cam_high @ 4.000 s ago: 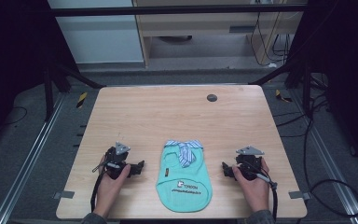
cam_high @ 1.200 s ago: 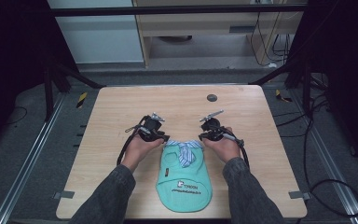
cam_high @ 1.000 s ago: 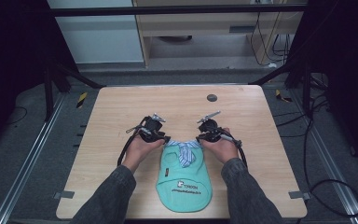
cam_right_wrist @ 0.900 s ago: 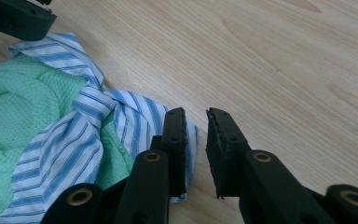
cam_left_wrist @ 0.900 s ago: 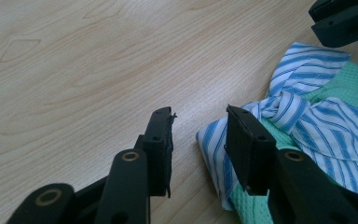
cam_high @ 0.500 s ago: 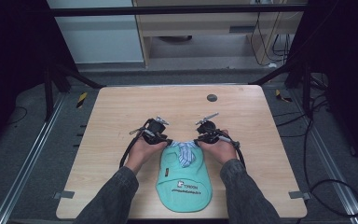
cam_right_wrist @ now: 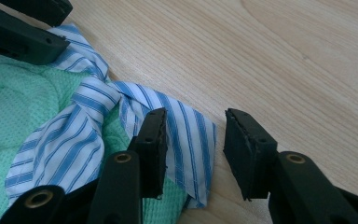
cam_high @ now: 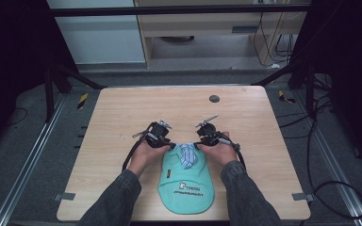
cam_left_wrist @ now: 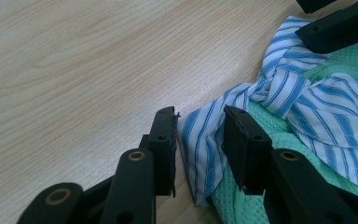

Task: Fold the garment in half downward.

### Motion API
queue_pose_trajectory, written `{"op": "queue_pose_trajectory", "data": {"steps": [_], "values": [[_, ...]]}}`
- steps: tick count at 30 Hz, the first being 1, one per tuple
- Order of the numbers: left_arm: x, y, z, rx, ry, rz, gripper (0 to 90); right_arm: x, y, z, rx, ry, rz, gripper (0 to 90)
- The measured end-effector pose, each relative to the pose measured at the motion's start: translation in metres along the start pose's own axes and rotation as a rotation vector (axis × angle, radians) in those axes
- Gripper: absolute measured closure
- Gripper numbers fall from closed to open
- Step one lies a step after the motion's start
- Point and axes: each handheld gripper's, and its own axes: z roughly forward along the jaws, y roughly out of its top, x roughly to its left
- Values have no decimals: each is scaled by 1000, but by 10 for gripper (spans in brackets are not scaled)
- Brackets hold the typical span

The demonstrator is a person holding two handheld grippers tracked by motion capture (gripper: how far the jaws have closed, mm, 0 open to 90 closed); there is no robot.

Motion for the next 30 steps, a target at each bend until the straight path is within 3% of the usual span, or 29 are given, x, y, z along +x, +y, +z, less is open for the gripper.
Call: {"op": "queue_pose_trajectory", "data": {"steps": [15,24,30], "values": [[0,0,3,34,-19,6,661,1,0,3,42,15,1,599],[1,0,4,37,-37,5,707,5,2,3,66,22,-29,698],[2,-1,4,32,-60,8,763,8,3,2,79,31,-45,810]]}}
